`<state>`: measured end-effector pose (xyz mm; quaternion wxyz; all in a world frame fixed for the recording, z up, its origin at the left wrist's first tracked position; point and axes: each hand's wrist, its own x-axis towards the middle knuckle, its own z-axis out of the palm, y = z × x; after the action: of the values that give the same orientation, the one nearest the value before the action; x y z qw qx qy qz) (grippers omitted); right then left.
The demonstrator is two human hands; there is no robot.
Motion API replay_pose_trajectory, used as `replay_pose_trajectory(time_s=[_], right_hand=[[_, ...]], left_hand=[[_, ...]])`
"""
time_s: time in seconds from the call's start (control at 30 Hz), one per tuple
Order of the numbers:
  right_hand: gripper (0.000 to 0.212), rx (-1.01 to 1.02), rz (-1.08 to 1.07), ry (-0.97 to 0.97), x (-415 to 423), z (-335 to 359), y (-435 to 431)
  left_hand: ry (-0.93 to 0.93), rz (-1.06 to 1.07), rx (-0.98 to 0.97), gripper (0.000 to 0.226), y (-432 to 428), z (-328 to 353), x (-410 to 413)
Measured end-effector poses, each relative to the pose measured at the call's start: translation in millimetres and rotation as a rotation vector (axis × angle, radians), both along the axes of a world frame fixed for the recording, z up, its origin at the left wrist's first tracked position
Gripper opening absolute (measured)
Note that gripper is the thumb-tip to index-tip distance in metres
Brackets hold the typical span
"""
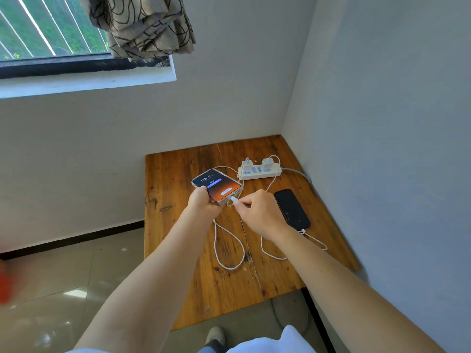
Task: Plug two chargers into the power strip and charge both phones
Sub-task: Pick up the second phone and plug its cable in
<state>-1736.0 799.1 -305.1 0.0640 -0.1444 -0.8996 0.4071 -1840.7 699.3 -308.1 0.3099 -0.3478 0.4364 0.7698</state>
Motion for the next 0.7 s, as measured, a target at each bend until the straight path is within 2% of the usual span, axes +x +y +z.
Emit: replay_pose_trajectory(time_s=[0.27,0.43,0.7], right_hand=[[0.036,0.065,-0.032,-0.075,1,0,-1],[0.027,0.149,-0.037,-0.08,1,-1,-6],[0.037,0.033,-0.053,-0.06,-2,-5,-10]], left_hand=[[0.021,-0.016,-0.024,0.036,0,-6,5],[0.049,-0.04,-0.065,0.035,1,-8,8],[0.096,-0.057,-0.06,0.025,0,-5,9]])
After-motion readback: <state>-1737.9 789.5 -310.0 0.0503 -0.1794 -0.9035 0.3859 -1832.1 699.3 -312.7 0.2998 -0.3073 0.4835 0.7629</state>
